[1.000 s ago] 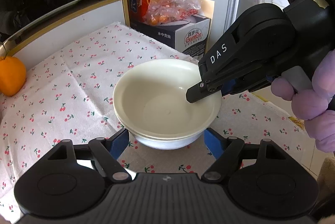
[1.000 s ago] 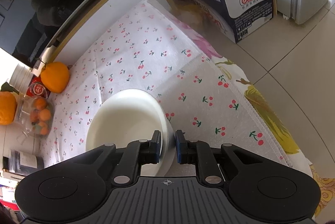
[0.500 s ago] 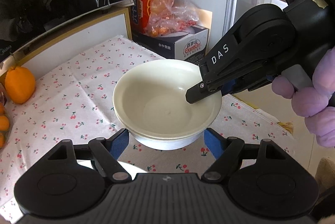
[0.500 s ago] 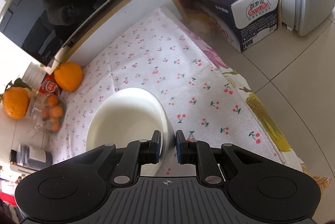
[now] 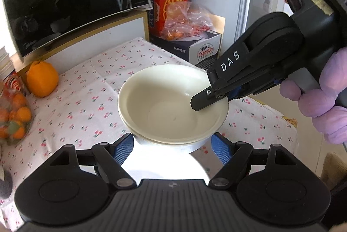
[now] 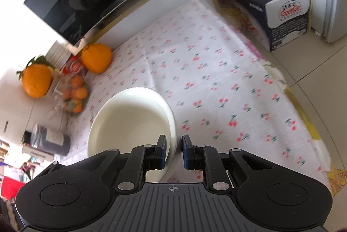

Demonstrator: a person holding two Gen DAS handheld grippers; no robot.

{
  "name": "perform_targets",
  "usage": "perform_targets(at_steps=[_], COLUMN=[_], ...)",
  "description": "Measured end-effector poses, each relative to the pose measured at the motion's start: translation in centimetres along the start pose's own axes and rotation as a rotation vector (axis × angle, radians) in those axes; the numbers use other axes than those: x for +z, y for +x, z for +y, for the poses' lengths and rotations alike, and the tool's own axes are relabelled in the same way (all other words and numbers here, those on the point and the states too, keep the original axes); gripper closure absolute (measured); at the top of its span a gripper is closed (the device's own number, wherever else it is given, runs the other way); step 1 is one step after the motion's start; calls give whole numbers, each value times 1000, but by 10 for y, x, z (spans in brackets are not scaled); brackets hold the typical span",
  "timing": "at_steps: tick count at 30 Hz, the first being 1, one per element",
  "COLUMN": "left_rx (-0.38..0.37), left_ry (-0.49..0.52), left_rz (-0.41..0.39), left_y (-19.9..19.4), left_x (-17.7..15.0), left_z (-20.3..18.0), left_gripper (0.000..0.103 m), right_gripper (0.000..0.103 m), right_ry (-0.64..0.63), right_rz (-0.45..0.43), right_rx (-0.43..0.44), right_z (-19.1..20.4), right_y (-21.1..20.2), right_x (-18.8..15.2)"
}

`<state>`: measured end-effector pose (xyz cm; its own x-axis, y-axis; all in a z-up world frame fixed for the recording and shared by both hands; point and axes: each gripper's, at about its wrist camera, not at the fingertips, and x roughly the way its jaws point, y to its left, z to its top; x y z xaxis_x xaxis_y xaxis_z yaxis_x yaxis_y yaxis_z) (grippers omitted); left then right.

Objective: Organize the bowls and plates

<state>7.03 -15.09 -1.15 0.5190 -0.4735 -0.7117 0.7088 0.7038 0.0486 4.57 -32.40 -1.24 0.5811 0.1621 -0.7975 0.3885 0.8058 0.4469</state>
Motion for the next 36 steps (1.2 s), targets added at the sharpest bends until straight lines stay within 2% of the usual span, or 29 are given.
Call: perform_targets(at_steps=[8, 22, 36], left_rx=[5, -6, 1], left_ry=[-47, -80, -60], left_rz=[20, 87, 105], left_y=[-19, -28, -27], left_x=[-20, -56, -62], left_z=[17, 31, 32], left_gripper=[27, 29, 29], right_gripper=[88, 87, 88], right_ry=[-45, -150, -179], right_rz=[61, 135, 157], right_rx=[26, 9, -3], right_z=[28, 55, 61], right_y=[13, 32, 40], right_x=[-19, -53, -60])
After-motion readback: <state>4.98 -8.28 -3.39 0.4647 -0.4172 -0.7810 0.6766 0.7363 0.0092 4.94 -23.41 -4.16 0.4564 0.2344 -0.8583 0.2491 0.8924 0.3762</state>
